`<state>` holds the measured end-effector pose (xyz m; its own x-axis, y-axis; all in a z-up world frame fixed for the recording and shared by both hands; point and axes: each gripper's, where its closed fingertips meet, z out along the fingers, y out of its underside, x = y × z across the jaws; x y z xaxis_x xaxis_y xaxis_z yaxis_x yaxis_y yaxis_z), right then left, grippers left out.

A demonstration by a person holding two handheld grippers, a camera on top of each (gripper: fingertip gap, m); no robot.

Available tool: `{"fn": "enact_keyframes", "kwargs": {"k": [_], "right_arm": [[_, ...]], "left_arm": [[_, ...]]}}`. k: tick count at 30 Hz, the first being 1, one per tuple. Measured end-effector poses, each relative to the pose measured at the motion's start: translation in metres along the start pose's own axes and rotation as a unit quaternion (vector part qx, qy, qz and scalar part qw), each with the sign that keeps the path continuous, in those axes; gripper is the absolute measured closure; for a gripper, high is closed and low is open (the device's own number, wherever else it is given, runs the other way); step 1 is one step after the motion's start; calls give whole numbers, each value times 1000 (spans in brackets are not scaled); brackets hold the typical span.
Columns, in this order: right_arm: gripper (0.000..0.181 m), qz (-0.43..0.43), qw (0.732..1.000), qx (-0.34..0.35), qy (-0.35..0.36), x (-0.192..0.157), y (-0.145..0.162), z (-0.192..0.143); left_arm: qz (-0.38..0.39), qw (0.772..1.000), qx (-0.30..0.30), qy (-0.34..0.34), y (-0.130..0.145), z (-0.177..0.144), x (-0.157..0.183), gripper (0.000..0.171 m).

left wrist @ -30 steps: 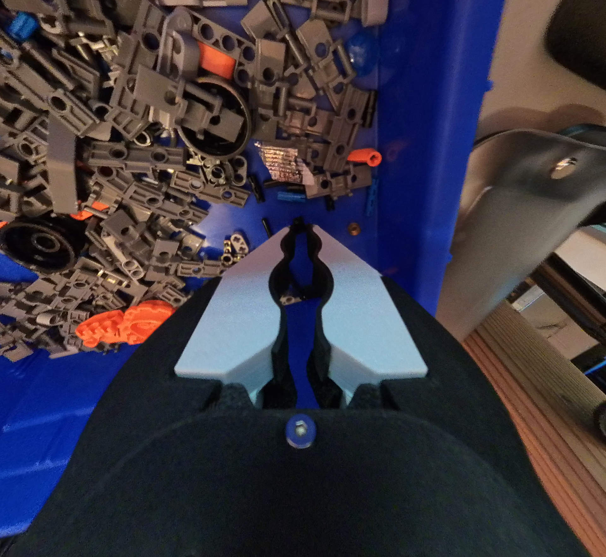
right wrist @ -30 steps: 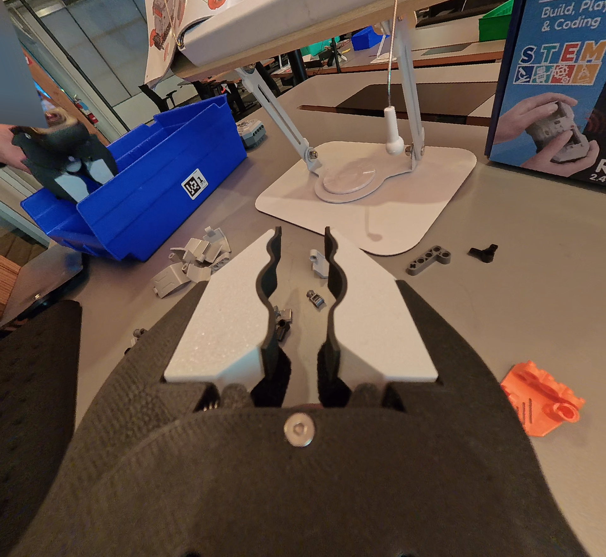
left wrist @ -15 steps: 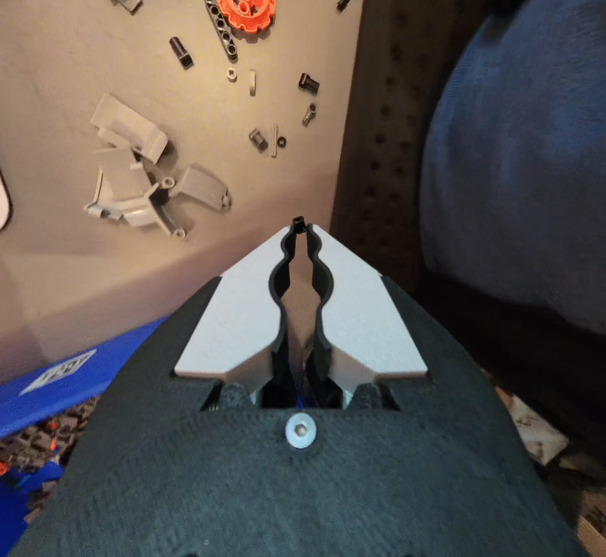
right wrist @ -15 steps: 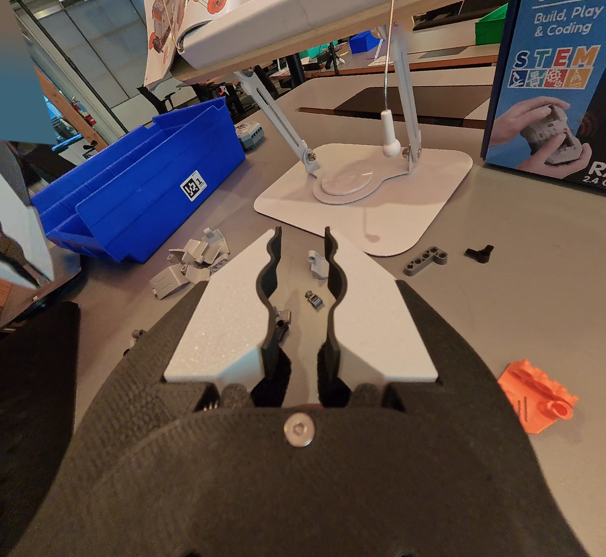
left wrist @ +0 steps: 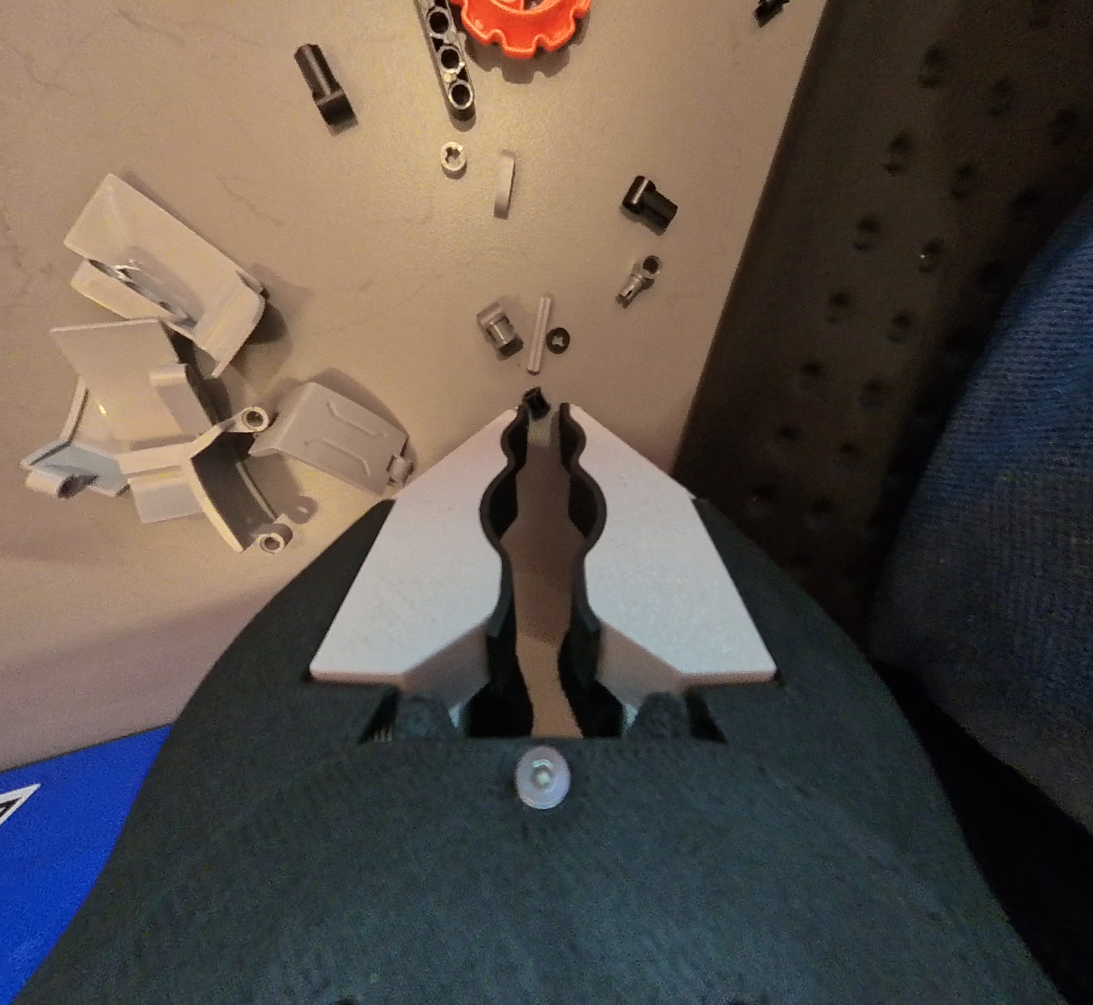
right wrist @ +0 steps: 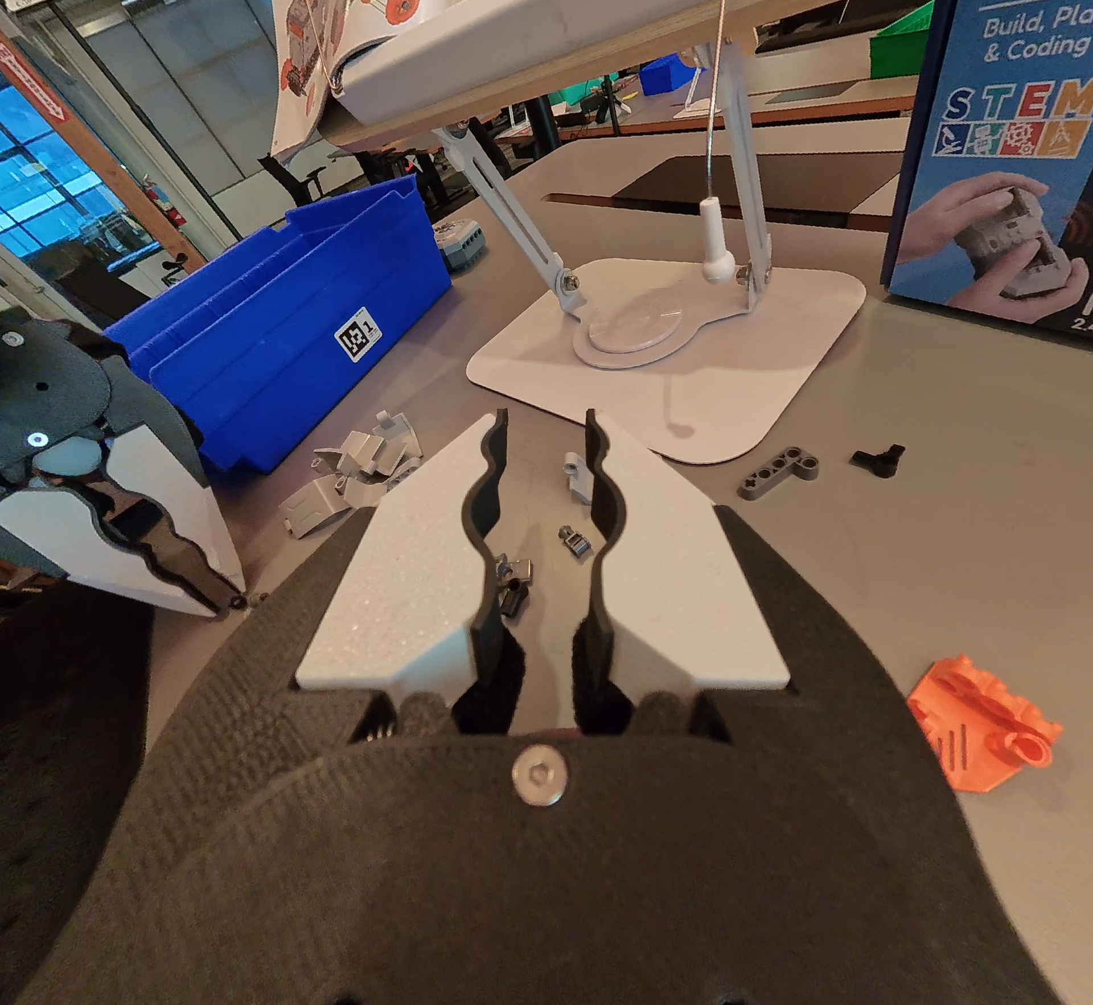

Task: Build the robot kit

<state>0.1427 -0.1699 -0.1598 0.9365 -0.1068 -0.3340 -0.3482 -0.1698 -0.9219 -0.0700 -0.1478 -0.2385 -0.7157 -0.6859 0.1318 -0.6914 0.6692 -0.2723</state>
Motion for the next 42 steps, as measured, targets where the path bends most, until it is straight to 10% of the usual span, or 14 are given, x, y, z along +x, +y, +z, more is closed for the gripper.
{"fn": "enact_keyframes", "kwargs": {"k": [7,13,21,30,42], "right_arm": [[157,2,1000,1,1,0,0,-1],[157,3,1000,0,2,1,0,-1],[158,5,1000,-1,3,3,1,1],[159,15,1000,-4,1,4,2,2],[162,24,1000,-15,-2,5,5,5]], "left_arm": [[-2,1000,30,-8,-7,-20,2,155],[24,995,90,23,-10,-100,4,161],[-122,985,18,-117,117,-200,-90,155],[-159,977,-93,-104,203,-179,-101,153],[-153,979,-129,-39,215,-131,-102,152]]}}
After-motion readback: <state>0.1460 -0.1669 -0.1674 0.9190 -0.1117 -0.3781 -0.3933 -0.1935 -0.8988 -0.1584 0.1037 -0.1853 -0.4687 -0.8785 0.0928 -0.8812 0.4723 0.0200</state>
